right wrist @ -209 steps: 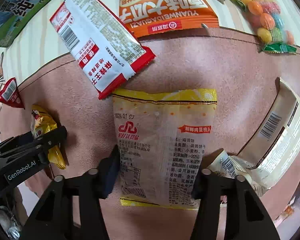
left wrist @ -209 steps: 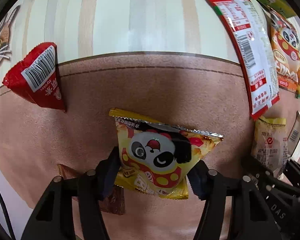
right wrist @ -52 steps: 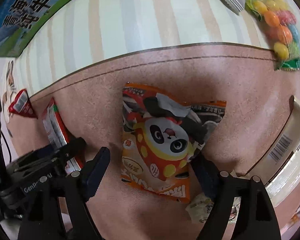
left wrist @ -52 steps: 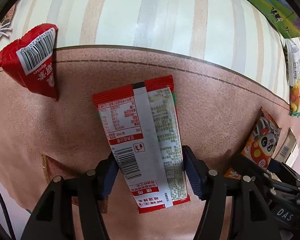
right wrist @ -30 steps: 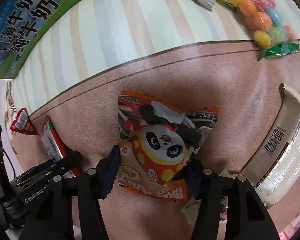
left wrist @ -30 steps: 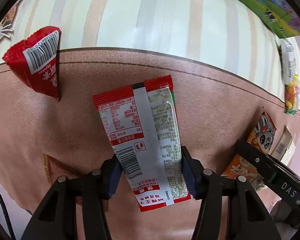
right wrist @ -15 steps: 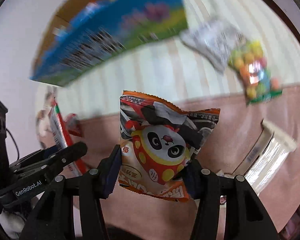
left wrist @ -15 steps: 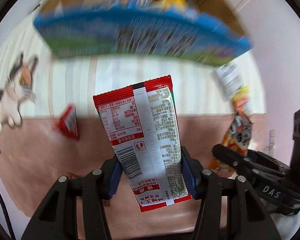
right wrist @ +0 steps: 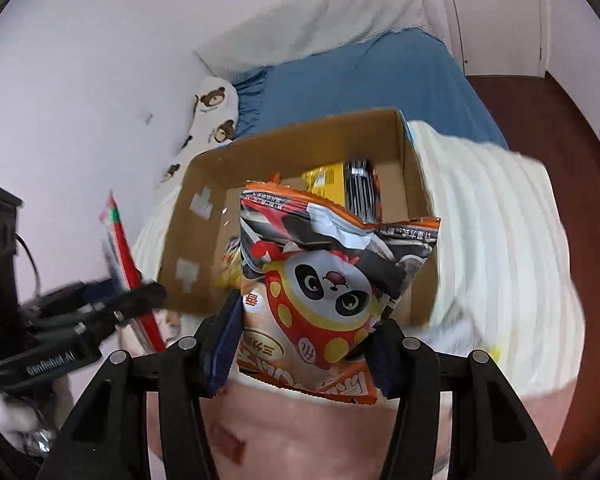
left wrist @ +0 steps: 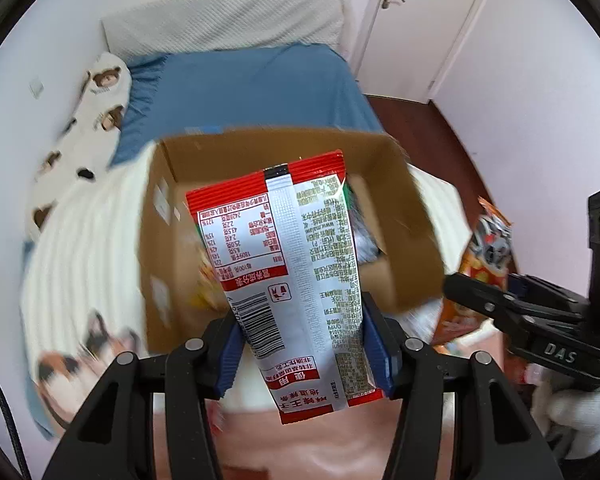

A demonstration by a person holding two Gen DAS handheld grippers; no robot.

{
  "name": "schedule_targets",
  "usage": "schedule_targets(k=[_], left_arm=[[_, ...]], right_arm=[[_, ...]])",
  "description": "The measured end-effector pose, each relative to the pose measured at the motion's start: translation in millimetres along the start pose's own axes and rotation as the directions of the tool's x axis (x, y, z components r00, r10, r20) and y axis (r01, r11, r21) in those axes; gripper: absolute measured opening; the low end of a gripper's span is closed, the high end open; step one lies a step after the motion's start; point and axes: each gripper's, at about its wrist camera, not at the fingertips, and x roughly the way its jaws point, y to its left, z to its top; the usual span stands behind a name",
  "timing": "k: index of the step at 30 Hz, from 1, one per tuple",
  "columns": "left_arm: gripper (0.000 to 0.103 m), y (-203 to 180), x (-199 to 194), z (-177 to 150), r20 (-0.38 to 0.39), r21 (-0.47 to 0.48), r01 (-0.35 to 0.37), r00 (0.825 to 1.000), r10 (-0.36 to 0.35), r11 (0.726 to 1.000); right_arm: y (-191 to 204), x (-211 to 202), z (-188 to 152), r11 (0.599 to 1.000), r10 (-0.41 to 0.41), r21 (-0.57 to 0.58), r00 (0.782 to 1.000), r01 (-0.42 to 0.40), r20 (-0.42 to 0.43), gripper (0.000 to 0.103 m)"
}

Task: Organize snacks
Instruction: 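Carry both packs into the cardboard box and open both tools to release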

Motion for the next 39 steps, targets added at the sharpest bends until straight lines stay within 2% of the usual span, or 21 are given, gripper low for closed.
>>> schedule_targets(k=[3,7,13,15,16,17,18,19,20,21,25,29,34,39], left_arm=[[0.050,17.7,29.8,37.8,-0.062,0.023,-0.047,0.997,0.048,0.999],[0.051,37.9,70.7,73.1,-0.133,0.058,-0.118,0.983,0.125,0.991],[0.051,63.4,137.3,99.8,-0.241,0.091,-0.187,0.949,0.204,0.978],[0.052,72.2,159.9,106.1,-0.295,0.102,-0.196,0.930,0.218,0.975],[0.054,74.7,165.5,107.8,-0.304,0.101,-0.198,0.927,0.220,0.975],[0.056,77.9,171.0,110.3,-0.304,0.096,-0.207,0.925,0.227,0.974],[0.064,78.5,174.9,112.2,-0.306,0.098,-0.216,0.922,0.236,0.971],[0.082,80.4,179.4,114.3,-0.312,0.092,-0.218,0.920,0.236,0.972],[0.090,82.3,181.8,116.1,-0.312,0.082,-0.214,0.922,0.229,0.973],[0.091,84.0,181.7,116.9,-0.308,0.069,-0.210,0.925,0.221,0.975],[0.091,87.4,176.8,113.7,-0.309,0.009,-0.164,0.938,0.159,0.986],[0.091,75.0,160.6,101.8,-0.273,0.019,-0.179,0.945,0.178,0.984],[0.091,60.9,130.2,73.4,-0.205,-0.007,-0.147,0.968,0.142,0.989],[0.091,46.7,93.8,37.6,-0.114,-0.044,-0.147,0.983,0.141,0.988]], right_arm=[[2.2,30.7,27.7,0.999,-0.034,-0.024,0.998,0.033,-0.048,0.057],[0.8,80.0,41.2,0.997,-0.072,-0.029,0.985,0.068,-0.156,0.057],[-11.6,132.4,38.4,0.994,-0.102,-0.003,0.958,0.105,-0.268,0.057],[-14.4,146.6,36.9,0.993,-0.115,0.000,0.943,0.121,-0.313,0.058],[-16.0,154.1,36.6,0.991,-0.124,0.008,0.932,0.135,-0.341,0.061],[-17.4,163.2,35.0,0.990,-0.129,0.007,0.923,0.141,-0.364,0.071],[-16.0,167.7,34.6,0.989,-0.138,0.001,0.915,0.150,-0.379,0.080],[-18.1,168.1,29.8,0.987,-0.153,-0.008,0.909,0.162,-0.388,0.095],[-16.8,170.4,29.0,0.985,-0.163,-0.018,0.907,0.170,-0.389,0.096],[-15.8,171.6,28.7,0.985,-0.165,-0.020,0.906,0.171,-0.389,0.096],[-12.4,171.9,28.0,0.986,-0.159,-0.012,0.904,0.168,-0.396,0.096],[-12.6,163.7,24.9,0.986,-0.155,0.002,0.912,0.169,-0.379,0.096],[-14.2,134.5,20.9,0.979,-0.197,-0.004,0.936,0.205,-0.293,0.096],[-11.2,98.9,11.2,0.972,-0.230,-0.008,0.952,0.234,-0.200,0.096]])
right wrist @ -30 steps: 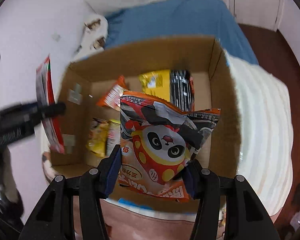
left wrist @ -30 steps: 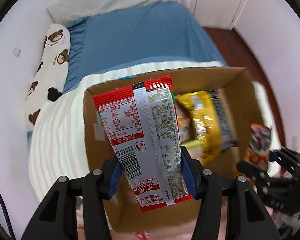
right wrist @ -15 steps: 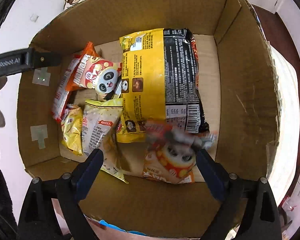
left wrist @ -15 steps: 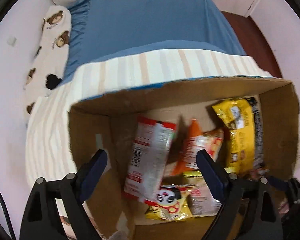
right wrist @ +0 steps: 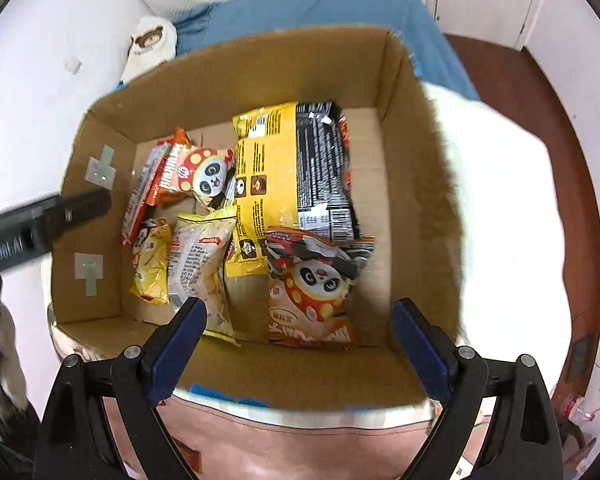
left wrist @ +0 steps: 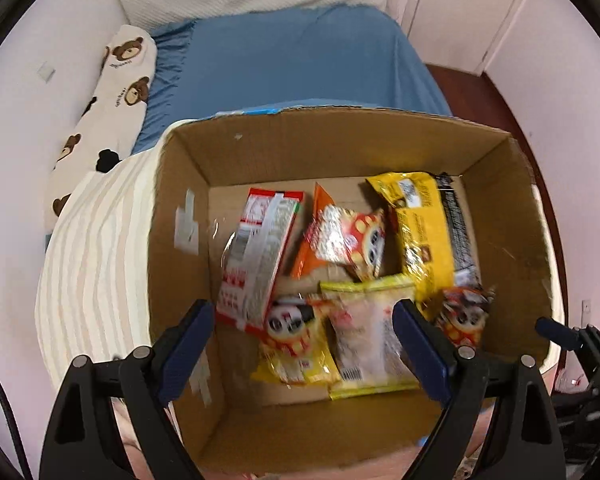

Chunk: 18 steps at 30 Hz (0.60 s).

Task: Organize snacks
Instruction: 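Carry both packs into the cardboard box and open both tools to release, then move both tools back over the snacks on the blanket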

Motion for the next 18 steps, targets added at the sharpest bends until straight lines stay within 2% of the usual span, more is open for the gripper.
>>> schedule_targets(k=[6,11,18], left_arm=[[0.091,-8.3,-47.7,-46.0,0.145,-0.020,-0.046,0.988,0.048,0.999],[0.091,-13.9,-79.7,-72.4,0.206,-0.023,-0.039,0.978,0.043,0.999],[0.091,-22.8,-124.0,-103.2,0.302,-0.013,-0.054,0.952,0.055,0.998]], right_arm=[[3.2,-48.4,-25.0,0.999,-0.041,-0.022,0.989,0.045,0.139,0.096],[12.4,-83.8,-46.6,0.998,-0.038,-0.037,0.975,0.047,0.221,0.096],[17.9,-125.6,-75.9,0.998,-0.022,-0.051,0.953,0.039,0.301,0.096]])
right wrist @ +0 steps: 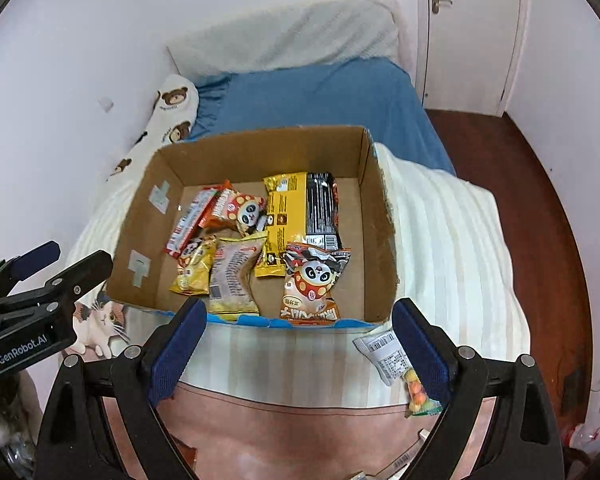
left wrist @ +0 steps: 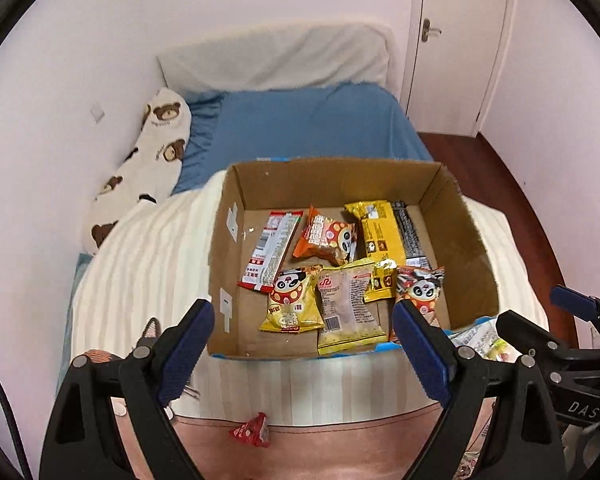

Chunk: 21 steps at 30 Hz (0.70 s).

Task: Organize snacks
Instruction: 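Move both tools back over the snacks on the blanket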

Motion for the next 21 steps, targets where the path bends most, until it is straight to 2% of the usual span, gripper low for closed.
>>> schedule_targets(k=[7,9,12,15,17,19,21], left_arm=[[0.091,-0.5,-31.5,-9.1,0.050,-0.020,0.006,0.999,-0.005,1.000],[0.091,0.6,-36.6,-13.2,0.051,-0.030,-0.002,0.999,0.003,1.000],[0.091,5.0,-37.3,-25.3,0.026,-0.067,-0.019,0.999,0.020,0.998],[0.091,15.5,-30.3,-52.4,-0.046,-0.127,-0.024,0.999,0.018,0.992],[0.091,22.1,-20.8,-74.8,-0.101,-0.171,-0.021,0.995,0.004,0.985],[0.091,30.8,-5.4,-100.9,-0.179,-0.214,-0.024,0.984,-0.015,0.977],[0.091,39.2,14.2,-129.0,-0.260,-0.257,-0.045,0.965,-0.024,0.965]], right_arm=[[9.3,-34.5,-12.7,0.999,0.033,0.000,0.998,-0.033,0.062,0.096],[11.1,-38.9,-14.9,0.999,0.035,-0.009,0.997,-0.035,0.070,0.096],[4.4,-43.3,-24.3,0.995,0.091,0.039,0.994,-0.093,0.054,0.096],[-13.6,-36.5,-43.2,0.981,0.148,0.123,0.989,-0.147,-0.001,0.096],[-32.8,-24.0,-67.8,0.966,0.171,0.206,0.983,-0.155,-0.063,0.096],[-49.7,-3.8,-96.0,0.950,0.195,0.275,0.969,-0.147,-0.154,0.096],[-67.5,18.1,-124.7,0.934,0.199,0.341,0.950,-0.108,-0.242,0.096]])
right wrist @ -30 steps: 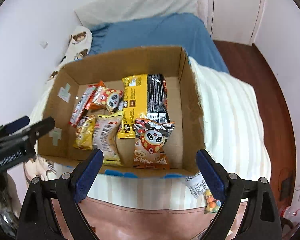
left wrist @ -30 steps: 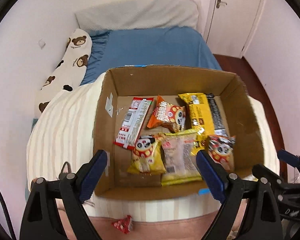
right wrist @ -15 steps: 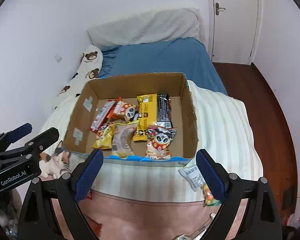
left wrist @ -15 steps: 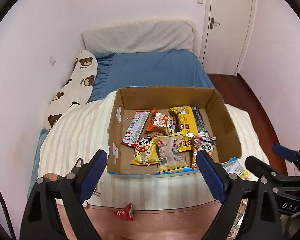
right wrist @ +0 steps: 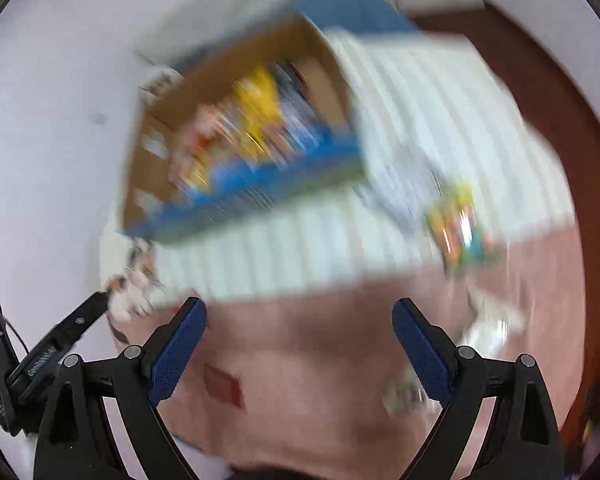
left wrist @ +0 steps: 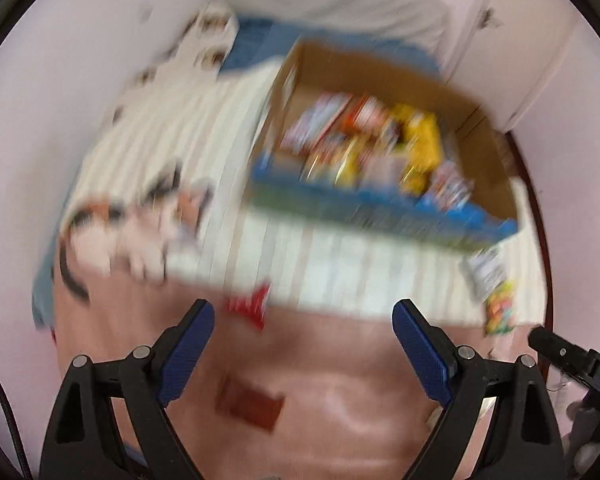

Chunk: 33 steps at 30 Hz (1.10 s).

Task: Organize snacks
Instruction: 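Move both tools back over the snacks on the blanket, then grasp the brown sauce packet with the left tool while the right tool grasps the white fruit-print pouch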

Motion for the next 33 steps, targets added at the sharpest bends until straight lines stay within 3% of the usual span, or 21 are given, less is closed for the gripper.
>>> schedule_targets(k=[4,7,10,13,15,18,20,21,22,26,28,30,33], left_arm=[[0.091,31.4,50.4,-42.4,-0.181,-0.118,0.005,0.983,-0.027,0.993],[0.091,58.3,86.6,-76.2,-0.311,-0.228,-0.011,0.948,-0.062,0.974],[0.091,87.6,117.9,-108.6,-0.407,-0.376,0.002,0.898,-0.167,0.927],[0.091,112.8,140.4,-130.3,-0.438,-0.504,-0.005,0.863,-0.251,0.864],[0.091,124.1,151.8,-137.8,-0.433,-0.570,-0.006,0.852,-0.294,0.822],[0.089,132.3,168.4,-140.6,-0.402,-0.649,0.001,0.848,-0.345,0.761],[0.073,130.8,177.5,-141.4,-0.383,-0.686,0.013,0.843,-0.377,0.727],[0.063,126.1,181.7,-140.5,-0.388,-0.683,0.013,0.841,-0.378,0.730],[0.062,119.0,183.5,-137.8,-0.396,-0.659,0.011,0.845,-0.359,0.752],[0.061,75.7,176.2,-117.6,-0.394,-0.452,0.022,0.892,-0.221,0.892],[0.060,43.6,172.6,-107.2,-0.380,-0.289,0.024,0.915,-0.137,0.957],[0.060,10.5,172.5,-101.3,-0.367,-0.122,0.035,0.927,-0.078,0.992],[0.060,-29.1,173.7,-102.0,-0.355,0.072,0.046,0.935,-0.017,0.996]], right_arm=[[-60.8,47.1,-33.9,0.983,-0.004,0.180,0.987,0.034,-0.163,0.096],[-92.1,78.4,-55.1,0.957,-0.006,0.279,0.970,0.075,-0.244,0.096],[-109.9,99.8,-69.6,0.935,-0.026,0.333,0.960,0.123,-0.280,0.096],[-120.3,118.9,-81.8,0.919,-0.046,0.358,0.948,0.163,-0.316,0.095],[-120.9,126.2,-86.1,0.921,-0.053,0.350,0.944,0.172,-0.324,0.094],[-120.6,133.2,-89.6,0.921,-0.059,0.347,0.943,0.178,-0.329,0.091],[-120.5,136.2,-90.4,0.918,-0.057,0.355,0.942,0.180,-0.331,0.084],[-119.6,137.6,-90.7,0.921,-0.056,0.348,0.942,0.177,-0.330,0.082],[-118.2,138.8,-90.7,0.927,-0.061,0.332,0.942,0.177,-0.330,0.078],[-107.0,143.7,-88.1,0.947,-0.077,0.272,0.944,0.170,-0.321,0.075],[-99.7,145.5,-85.6,0.958,-0.092,0.233,0.946,0.169,-0.310,0.074],[-91.9,146.2,-83.0,0.970,-0.104,0.181,0.949,0.163,-0.298,0.073],[-68.4,151.6,-78.3,0.986,-0.145,0.042,0.944,0.164,-0.295,0.073]])
